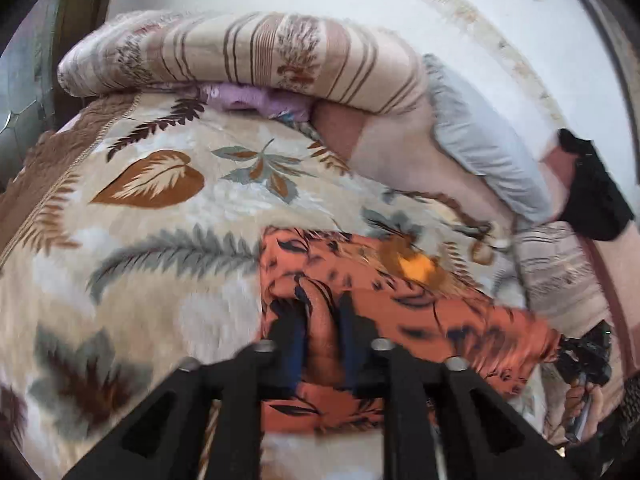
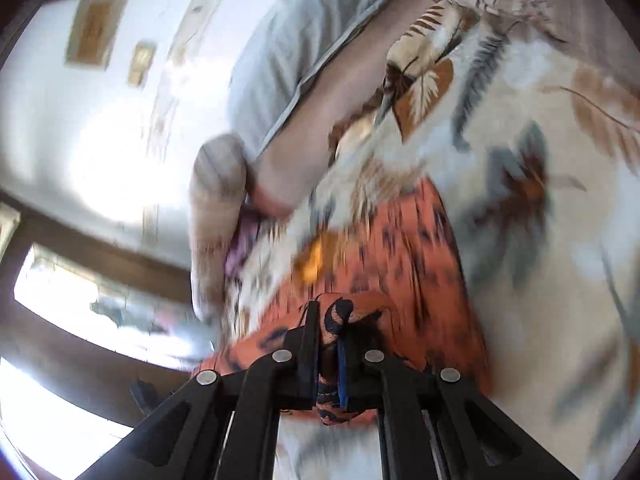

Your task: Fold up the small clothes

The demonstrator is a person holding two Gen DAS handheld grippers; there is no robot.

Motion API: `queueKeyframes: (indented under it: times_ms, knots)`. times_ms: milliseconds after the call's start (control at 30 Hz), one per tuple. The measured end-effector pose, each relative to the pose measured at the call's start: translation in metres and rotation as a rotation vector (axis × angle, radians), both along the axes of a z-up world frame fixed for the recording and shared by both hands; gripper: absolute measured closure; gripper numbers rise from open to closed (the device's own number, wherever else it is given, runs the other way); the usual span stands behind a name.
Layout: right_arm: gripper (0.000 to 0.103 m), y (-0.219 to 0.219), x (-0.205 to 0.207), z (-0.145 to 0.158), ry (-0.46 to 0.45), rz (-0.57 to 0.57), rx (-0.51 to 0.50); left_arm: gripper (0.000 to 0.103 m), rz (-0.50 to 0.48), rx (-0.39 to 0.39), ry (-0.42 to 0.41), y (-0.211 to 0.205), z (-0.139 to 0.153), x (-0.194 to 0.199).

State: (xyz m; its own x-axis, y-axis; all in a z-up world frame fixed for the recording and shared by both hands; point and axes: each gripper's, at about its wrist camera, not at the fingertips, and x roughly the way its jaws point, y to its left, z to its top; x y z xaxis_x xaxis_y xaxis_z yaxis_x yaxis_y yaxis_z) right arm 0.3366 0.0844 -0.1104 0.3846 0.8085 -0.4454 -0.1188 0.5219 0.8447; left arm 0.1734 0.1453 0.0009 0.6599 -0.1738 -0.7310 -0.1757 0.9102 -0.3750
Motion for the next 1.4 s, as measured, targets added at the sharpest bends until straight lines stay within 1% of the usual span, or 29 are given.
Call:
queueKeyframes:
  times_ms: [33,67,100,133,167,200,267,333,367,433,500,533,567,600,667,733,800,833,867,900,933,967,1000,1033,1067,1100,1167,1333,1400]
  knots:
    - [0.083,0.01,0.022,-0.013,-0.003,0.004,-0.034,0.029,0.023,0.032,0.044,0.001,-0.018,0.025]
    - [0.072,0.02,0.039,-0.027,0.004,-0.007,-0.091,0.021,0.064,0.077,0.099,0.003,-0.042,0.046]
    - [0.04,0.028,0.054,-0.046,0.035,-0.036,-0.162,0.02,0.108,0.107,0.149,0.007,-0.066,0.058]
    - [0.029,0.033,0.066,-0.06,0.064,-0.067,-0.191,0.021,0.128,0.118,0.191,0.01,-0.085,0.06]
    - [0.029,0.027,0.063,-0.073,0.074,-0.105,-0.184,0.021,0.138,0.106,0.235,0.015,-0.1,0.062]
    - [0.029,0.02,0.057,-0.08,0.072,-0.127,-0.155,0.021,0.152,0.083,0.244,0.021,-0.106,0.059]
    - [0.029,0.016,0.036,-0.088,0.051,-0.117,-0.167,0.021,0.194,0.043,0.19,0.03,-0.104,0.039]
    - [0.029,0.004,-0.002,-0.085,0.005,-0.096,-0.199,0.02,0.204,0.035,0.151,0.035,-0.096,0.012]
    - [0.029,-0.001,-0.011,-0.086,0.009,-0.09,-0.195,0.02,0.201,0.021,0.13,0.035,-0.091,-0.002]
    - [0.029,-0.027,-0.035,-0.076,0.051,-0.109,-0.179,0.02,0.177,-0.006,0.128,0.029,-0.088,-0.024]
    - [0.029,-0.057,-0.073,-0.079,0.111,-0.146,-0.1,0.02,0.146,-0.044,0.133,0.017,-0.095,-0.037]
    - [0.029,-0.061,-0.085,-0.088,0.161,-0.132,-0.069,0.02,0.126,-0.055,0.152,0.008,-0.098,-0.046]
    - [0.029,-0.072,-0.097,-0.078,0.183,-0.119,-0.045,0.02,0.104,-0.066,0.166,0.001,-0.104,-0.049]
    - [0.029,-0.075,-0.104,-0.081,0.192,-0.099,-0.028,0.02,0.088,-0.064,0.175,-0.005,-0.109,-0.05]
    - [0.029,-0.069,-0.095,-0.075,0.189,-0.087,-0.042,0.02,0.083,-0.018,0.198,-0.016,-0.119,-0.045]
    - [0.029,-0.065,-0.067,-0.08,0.227,-0.154,-0.014,0.017,0.087,0.022,0.181,-0.022,-0.118,-0.037]
    - [0.029,-0.076,-0.062,-0.088,0.259,-0.248,0.013,0.017,0.095,0.016,0.196,-0.025,-0.119,-0.026]
    - [0.023,-0.079,-0.06,-0.086,0.258,-0.275,0.019,0.017,0.099,0.027,0.194,-0.027,-0.119,-0.021]
    - [0.021,-0.081,-0.052,-0.083,0.251,-0.282,0.021,0.017,0.104,0.036,0.195,-0.027,-0.12,-0.014]
    - [0.021,-0.086,-0.05,-0.082,0.247,-0.296,0.015,0.02,0.106,0.05,0.198,-0.029,-0.122,-0.008]
    - [0.021,-0.09,-0.047,-0.084,0.252,-0.317,0.012,0.045,0.098,0.072,0.199,-0.03,-0.122,-0.002]
    - [0.021,-0.099,-0.048,-0.084,0.244,-0.334,0.009,0.064,0.081,0.1,0.21,-0.033,-0.122,0.003]
    - [0.027,-0.101,-0.045,-0.084,0.231,-0.326,0.001,0.074,0.074,0.088,0.221,-0.033,-0.123,0.006]
    - [0.063,-0.101,-0.038,-0.084,0.229,-0.33,-0.006,0.081,0.077,0.058,0.228,-0.03,-0.12,0.004]
    - [0.087,-0.107,-0.035,-0.088,0.246,-0.3,-0.008,0.081,0.077,0.042,0.237,-0.028,-0.117,0.003]
    - [0.092,-0.112,-0.029,-0.094,0.261,-0.274,-0.03,0.082,0.081,0.04,0.236,-0.027,-0.114,0.001]
    - [0.092,-0.115,-0.021,-0.093,0.264,-0.269,-0.049,0.083,0.089,0.031,0.215,-0.027,-0.1,-0.002]
    - [0.094,-0.162,-0.036,-0.025,0.109,-0.199,-0.062,0.083,0.085,0.002,0.119,-0.032,-0.051,-0.034]
    - [0.094,-0.183,-0.035,0.003,0.068,-0.168,-0.067,0.083,0.093,-0.012,0.076,-0.032,-0.031,-0.067]
